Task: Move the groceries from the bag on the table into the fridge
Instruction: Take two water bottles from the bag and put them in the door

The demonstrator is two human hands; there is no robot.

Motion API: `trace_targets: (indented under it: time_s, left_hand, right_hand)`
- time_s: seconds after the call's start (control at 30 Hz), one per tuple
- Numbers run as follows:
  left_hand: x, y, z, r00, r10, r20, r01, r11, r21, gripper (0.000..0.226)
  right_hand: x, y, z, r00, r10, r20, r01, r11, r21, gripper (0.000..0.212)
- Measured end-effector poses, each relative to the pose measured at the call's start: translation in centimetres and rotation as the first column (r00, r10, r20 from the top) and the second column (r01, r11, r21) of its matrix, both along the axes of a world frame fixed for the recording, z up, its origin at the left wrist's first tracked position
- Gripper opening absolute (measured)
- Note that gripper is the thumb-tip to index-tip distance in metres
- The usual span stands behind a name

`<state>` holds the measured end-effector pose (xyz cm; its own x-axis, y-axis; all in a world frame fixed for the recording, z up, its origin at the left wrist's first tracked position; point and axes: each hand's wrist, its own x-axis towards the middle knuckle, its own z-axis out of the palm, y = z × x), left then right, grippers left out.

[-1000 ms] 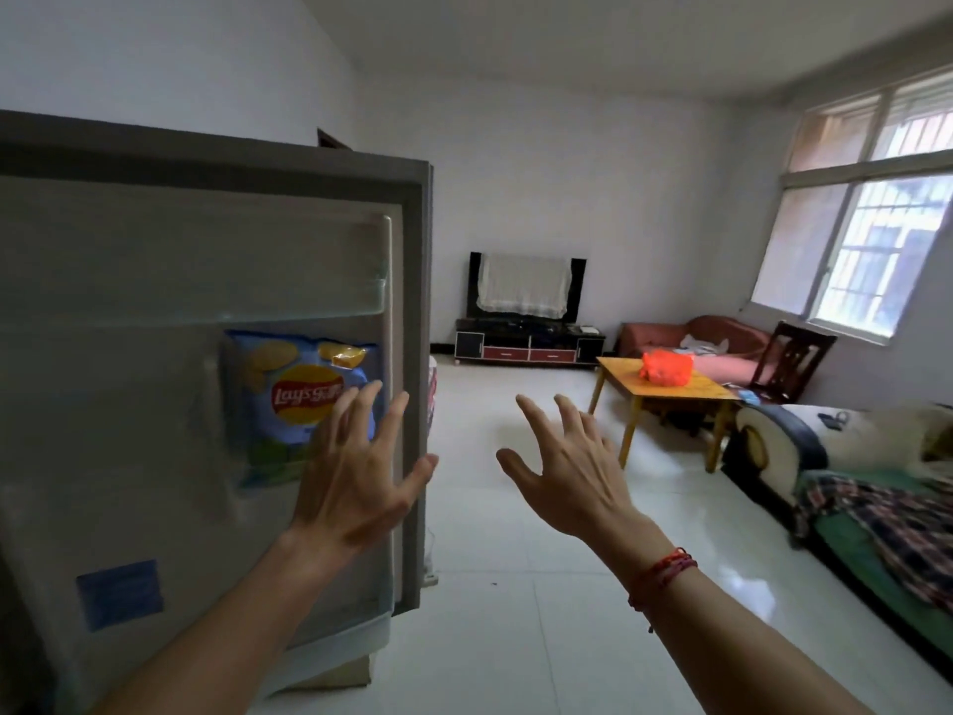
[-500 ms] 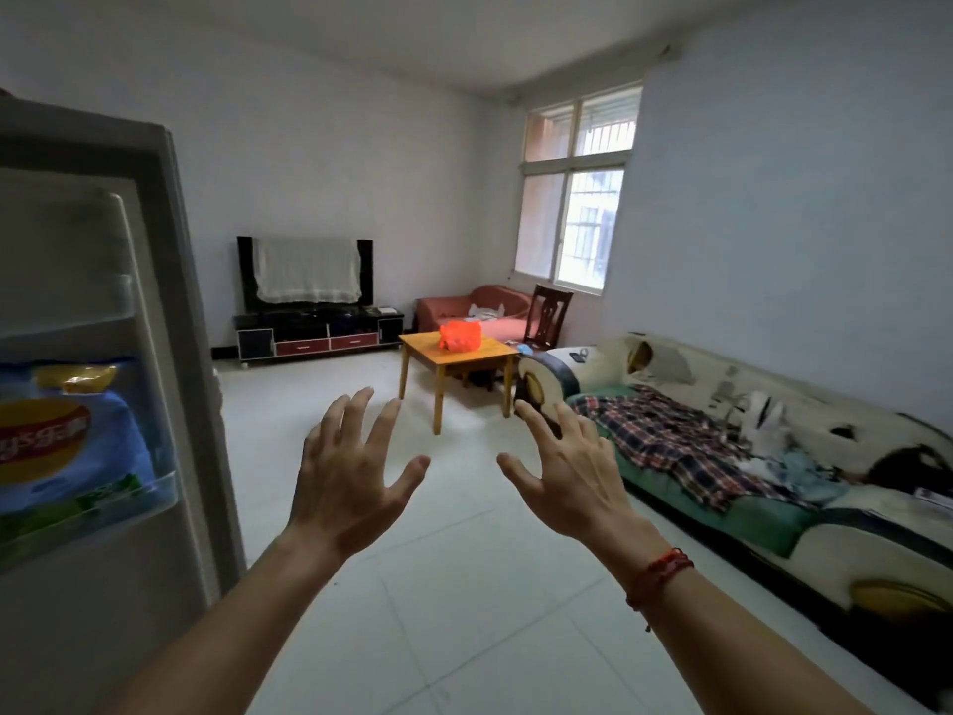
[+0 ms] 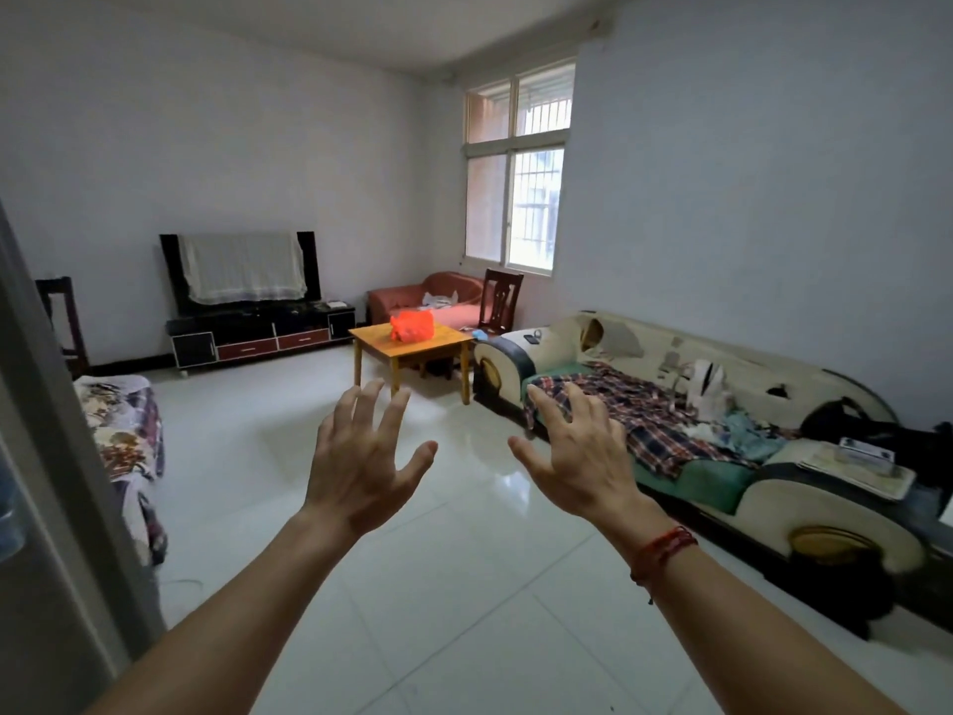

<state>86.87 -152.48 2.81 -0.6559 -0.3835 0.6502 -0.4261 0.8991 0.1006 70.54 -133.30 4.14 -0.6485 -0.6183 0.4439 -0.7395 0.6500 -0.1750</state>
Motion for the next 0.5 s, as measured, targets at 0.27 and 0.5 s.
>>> trace_targets:
  time_s: [0.27, 0.5]
  left_hand:
    - [-5.3, -0.3, -0.4, 1.000, 0.018, 0.011, -0.018, 1.000, 0.010, 0.073]
    - [-9.0, -0.7, -1.3, 0.999, 0.023, 0.034, -0.024, 0.999, 0.029, 0.074]
  right_hand:
    - [-5.7, -0.1, -0.1, 1.000, 0.018, -0.020, -0.017, 1.000, 0.013, 0.071]
    - [-9.9, -1.4, -1.0, 0.999, 0.038, -0.003, -0.038, 0.998, 0.056, 0.072]
